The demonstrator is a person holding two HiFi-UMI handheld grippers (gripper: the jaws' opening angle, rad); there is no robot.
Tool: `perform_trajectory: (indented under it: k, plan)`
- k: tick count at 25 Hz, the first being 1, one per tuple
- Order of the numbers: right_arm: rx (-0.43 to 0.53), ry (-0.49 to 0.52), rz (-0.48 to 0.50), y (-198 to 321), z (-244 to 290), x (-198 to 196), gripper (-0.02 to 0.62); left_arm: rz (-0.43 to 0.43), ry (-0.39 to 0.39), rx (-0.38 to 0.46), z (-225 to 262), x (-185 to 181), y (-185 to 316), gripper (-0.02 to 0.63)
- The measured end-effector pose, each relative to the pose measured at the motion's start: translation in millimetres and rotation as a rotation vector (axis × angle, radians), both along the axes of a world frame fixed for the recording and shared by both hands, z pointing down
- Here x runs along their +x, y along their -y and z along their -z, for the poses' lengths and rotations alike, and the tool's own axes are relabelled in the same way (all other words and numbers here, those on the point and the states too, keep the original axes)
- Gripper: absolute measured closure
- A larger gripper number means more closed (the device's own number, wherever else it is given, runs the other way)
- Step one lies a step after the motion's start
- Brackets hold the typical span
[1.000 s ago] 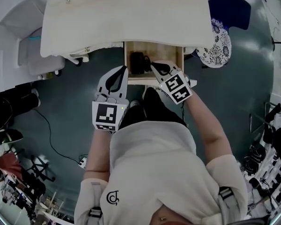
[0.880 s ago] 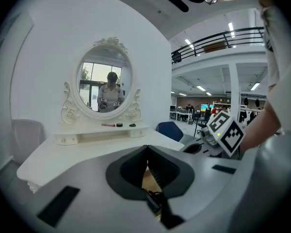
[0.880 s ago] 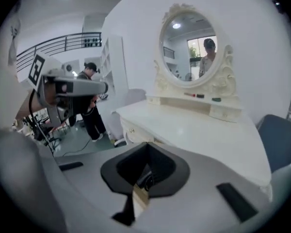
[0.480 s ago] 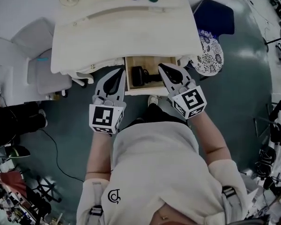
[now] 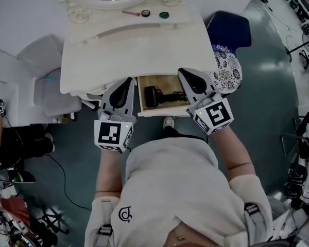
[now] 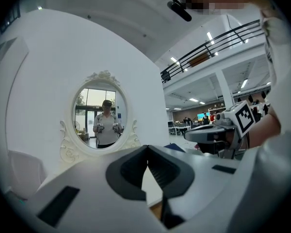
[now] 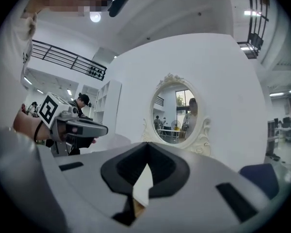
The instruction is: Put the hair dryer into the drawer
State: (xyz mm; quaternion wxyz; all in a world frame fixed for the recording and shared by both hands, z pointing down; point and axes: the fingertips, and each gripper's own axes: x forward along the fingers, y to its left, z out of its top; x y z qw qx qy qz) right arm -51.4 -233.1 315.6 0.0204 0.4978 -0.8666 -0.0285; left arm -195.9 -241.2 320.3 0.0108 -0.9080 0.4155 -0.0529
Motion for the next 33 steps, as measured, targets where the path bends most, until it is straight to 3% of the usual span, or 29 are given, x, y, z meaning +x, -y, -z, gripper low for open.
perform_trajectory:
  k: [8,33]
  plan:
    - [0.026,-0.003,-0.010,9.6,3.0,-2.7,0.591,-0.017,-0.006,0.020,6.8,3.9,11.2,0.592]
    - [-0.014,0.007,-0.063,18.3,-10.6,-18.5,0.591,-0.002,-0.030,0.011,6.6,-3.3,28.3,0.592]
